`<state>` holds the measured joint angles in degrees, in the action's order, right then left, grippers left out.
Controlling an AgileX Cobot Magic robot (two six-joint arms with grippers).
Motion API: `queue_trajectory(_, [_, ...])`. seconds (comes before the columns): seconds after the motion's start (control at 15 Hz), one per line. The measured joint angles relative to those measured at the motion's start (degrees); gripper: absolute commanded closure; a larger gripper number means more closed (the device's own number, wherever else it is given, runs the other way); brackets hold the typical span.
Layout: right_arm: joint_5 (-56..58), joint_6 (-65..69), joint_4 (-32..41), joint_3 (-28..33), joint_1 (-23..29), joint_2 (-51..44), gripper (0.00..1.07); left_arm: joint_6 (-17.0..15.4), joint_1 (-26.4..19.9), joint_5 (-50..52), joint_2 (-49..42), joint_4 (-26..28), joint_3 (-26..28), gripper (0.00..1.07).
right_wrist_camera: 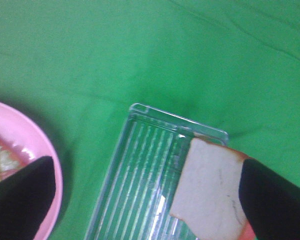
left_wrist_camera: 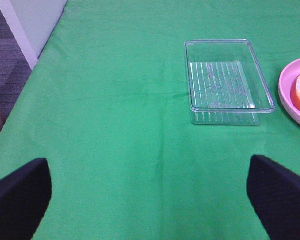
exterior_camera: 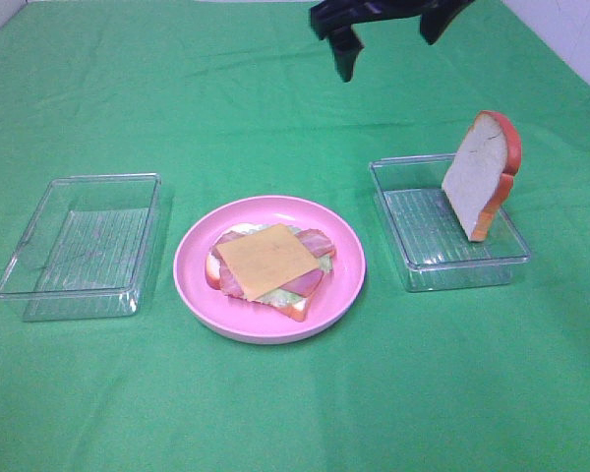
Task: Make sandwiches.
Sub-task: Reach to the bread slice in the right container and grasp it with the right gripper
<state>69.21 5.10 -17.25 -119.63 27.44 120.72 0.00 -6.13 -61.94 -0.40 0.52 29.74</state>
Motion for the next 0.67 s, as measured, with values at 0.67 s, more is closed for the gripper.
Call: queue_trajectory(0.67, [0.34,-6.25,16.04,2.81,-22.63,-0.23,0.11,0.0,0.0,0.0,0.0,0.0,0.0,0.06])
